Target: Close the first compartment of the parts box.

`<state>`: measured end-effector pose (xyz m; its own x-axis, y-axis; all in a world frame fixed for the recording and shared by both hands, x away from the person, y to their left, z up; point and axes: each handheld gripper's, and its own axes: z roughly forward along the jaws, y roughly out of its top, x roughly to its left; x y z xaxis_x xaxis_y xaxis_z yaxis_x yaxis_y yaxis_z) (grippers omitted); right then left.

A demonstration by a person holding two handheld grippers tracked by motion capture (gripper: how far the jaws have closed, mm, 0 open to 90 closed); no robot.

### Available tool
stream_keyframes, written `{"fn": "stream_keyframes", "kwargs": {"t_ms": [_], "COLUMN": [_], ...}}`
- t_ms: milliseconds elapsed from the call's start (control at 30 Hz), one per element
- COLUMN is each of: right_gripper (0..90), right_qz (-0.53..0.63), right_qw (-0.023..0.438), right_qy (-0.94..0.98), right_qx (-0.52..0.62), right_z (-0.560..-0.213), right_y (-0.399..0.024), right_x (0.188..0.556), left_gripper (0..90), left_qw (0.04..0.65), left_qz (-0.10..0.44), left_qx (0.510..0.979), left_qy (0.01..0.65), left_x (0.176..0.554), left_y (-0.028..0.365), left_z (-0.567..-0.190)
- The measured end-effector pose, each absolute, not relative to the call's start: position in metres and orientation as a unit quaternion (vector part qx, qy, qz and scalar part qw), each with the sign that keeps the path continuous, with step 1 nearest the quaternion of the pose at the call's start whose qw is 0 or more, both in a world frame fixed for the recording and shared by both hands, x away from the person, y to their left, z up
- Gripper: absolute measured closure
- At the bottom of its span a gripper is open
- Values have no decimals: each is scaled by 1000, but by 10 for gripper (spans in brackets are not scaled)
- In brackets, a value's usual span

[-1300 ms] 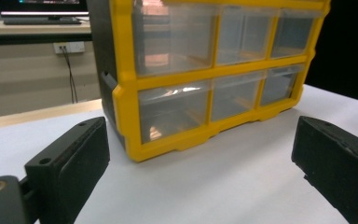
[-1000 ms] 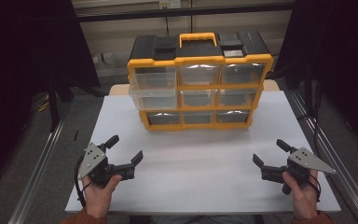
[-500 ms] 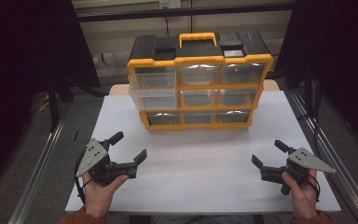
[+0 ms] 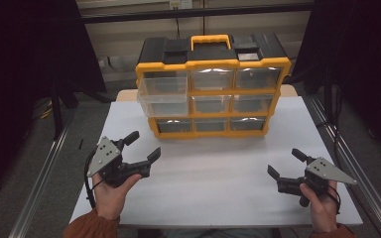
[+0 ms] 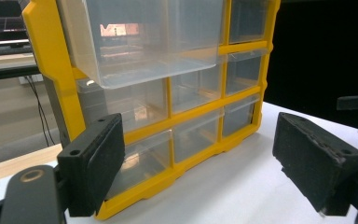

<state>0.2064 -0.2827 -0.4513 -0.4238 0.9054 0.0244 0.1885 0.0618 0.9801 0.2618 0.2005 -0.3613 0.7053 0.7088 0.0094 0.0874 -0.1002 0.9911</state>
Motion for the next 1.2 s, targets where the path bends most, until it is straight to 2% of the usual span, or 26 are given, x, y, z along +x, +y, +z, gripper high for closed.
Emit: {"fn": "stream_keyframes", "kwargs": {"t_ms": [367,867,1033,1200], "right_gripper": [9,9,7,6], "right_qz": [538,539,538,539], "right_qw": [335,336,335,334], "right_qy": [651,653,655,655], "right_qx": [418,412,412,411], "right_z": [-450,-449,-450,-449], "right_y": [-281,-280,-280,-280], "right_x": [204,204,204,205], "left_gripper": [381,646,699,837], "left_qw": [617,619,615,612], "left_qz": [243,251,245,238], "left_qx": [696,700,707,711], "left_qy": [275,253,249,250], "left_x": [266,264,266,274], "left_y": [191,181,178,176], "left_z": [-349,-330,-326,-327]}}
